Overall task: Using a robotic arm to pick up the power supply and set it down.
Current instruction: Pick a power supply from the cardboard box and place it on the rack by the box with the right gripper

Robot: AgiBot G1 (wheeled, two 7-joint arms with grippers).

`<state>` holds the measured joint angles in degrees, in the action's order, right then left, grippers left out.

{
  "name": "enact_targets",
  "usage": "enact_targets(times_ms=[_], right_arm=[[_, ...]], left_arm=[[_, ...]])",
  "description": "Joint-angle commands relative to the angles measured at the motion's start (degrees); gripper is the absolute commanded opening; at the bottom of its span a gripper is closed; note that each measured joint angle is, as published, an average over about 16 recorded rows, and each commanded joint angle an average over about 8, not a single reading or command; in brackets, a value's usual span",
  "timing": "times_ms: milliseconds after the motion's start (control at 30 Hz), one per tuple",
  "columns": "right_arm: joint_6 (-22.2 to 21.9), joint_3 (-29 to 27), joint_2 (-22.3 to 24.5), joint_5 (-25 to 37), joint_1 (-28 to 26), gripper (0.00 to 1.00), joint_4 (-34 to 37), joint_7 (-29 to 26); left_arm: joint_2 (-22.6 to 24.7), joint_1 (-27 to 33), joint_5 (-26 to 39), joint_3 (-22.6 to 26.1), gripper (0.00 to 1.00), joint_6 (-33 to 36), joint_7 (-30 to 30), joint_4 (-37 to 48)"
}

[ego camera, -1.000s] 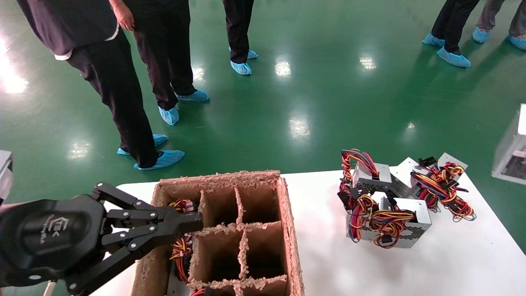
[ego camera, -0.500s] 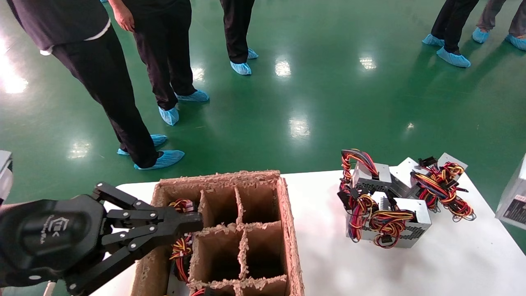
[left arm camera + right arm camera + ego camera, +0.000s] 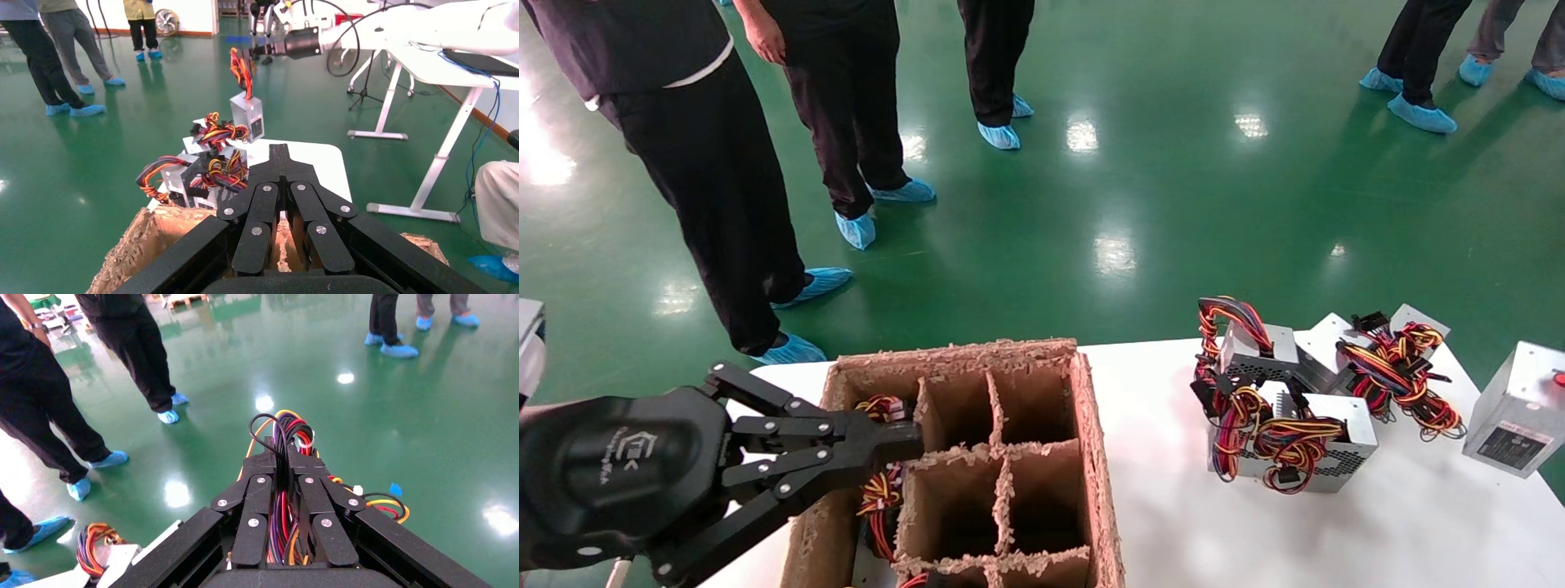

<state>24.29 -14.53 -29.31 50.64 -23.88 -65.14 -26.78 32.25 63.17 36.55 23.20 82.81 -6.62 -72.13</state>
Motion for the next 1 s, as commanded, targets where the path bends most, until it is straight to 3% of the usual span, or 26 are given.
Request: enact_targets(times_ms=[33,633,1000], right_arm=[[0.26,1.09,-0.66,0.28,-1.08,0.00,1.11,0.32],[5.21,8.47,-8.02,2.98,-16.78,0.00,16.27,5.63],[8.18,8.22,-9.31,2.78,-20.45,0.00,23.03,9.38]], left_arm=[[0.00,0.00,0.00,0.00,0.00,0.00,0.00,0.00],[0.00,0.00,0.00,0.00,0.00,0.00,0.00,0.00],[0.00,0.00,0.00,0.01,0.00,0.00,0.00,0.00]])
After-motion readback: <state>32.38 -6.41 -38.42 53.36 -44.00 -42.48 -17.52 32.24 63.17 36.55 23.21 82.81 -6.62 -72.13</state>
